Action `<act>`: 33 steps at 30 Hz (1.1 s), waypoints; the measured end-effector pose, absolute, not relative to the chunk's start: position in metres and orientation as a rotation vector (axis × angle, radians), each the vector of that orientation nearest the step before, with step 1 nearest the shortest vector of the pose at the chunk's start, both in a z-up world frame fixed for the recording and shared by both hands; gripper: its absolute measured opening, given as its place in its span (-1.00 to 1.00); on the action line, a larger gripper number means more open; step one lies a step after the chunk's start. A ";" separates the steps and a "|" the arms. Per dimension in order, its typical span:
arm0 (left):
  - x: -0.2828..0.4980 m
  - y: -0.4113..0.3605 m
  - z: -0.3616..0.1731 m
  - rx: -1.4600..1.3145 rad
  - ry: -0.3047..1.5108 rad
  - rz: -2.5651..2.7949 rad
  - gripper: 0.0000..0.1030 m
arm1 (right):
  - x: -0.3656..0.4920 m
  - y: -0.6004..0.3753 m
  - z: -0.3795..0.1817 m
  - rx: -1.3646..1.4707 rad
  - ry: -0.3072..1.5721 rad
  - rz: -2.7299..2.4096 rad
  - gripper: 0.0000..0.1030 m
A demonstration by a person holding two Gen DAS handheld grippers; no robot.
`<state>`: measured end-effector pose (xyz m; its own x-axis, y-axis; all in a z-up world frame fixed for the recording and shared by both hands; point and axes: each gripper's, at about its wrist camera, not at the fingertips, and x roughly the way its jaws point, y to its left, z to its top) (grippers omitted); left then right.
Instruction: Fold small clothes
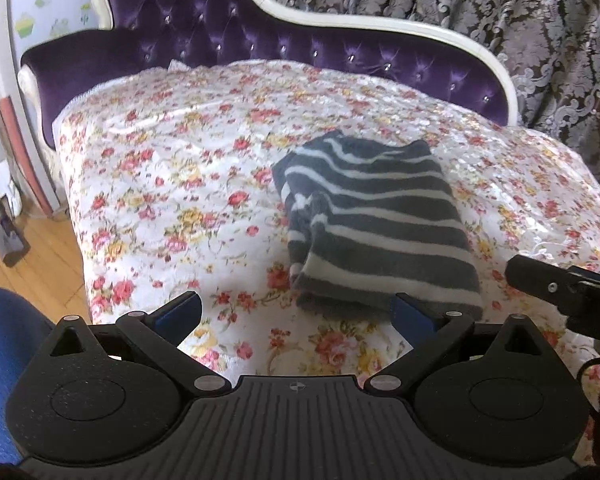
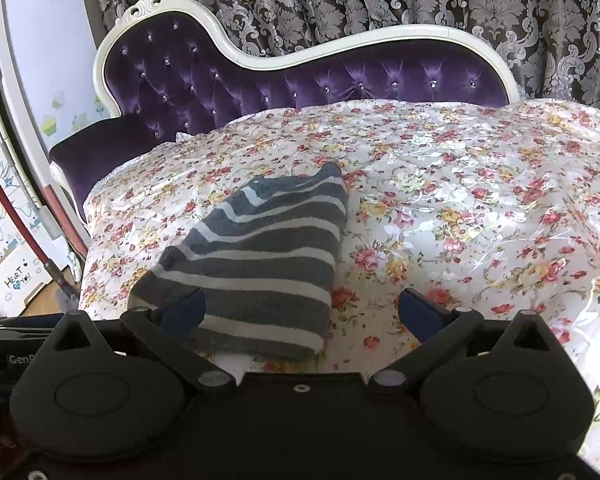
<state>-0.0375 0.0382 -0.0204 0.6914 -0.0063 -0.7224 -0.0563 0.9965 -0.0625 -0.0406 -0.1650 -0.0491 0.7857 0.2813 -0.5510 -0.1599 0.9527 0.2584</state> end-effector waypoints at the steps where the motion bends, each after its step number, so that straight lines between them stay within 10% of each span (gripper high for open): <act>1: -0.037 0.039 -0.022 -0.086 0.815 0.029 0.98 | -0.041 -0.165 -0.050 0.206 0.627 0.239 0.99; 33: -0.026 0.049 -0.045 -0.085 0.912 0.074 0.98 | -0.032 -0.157 -0.064 0.201 0.728 0.235 0.99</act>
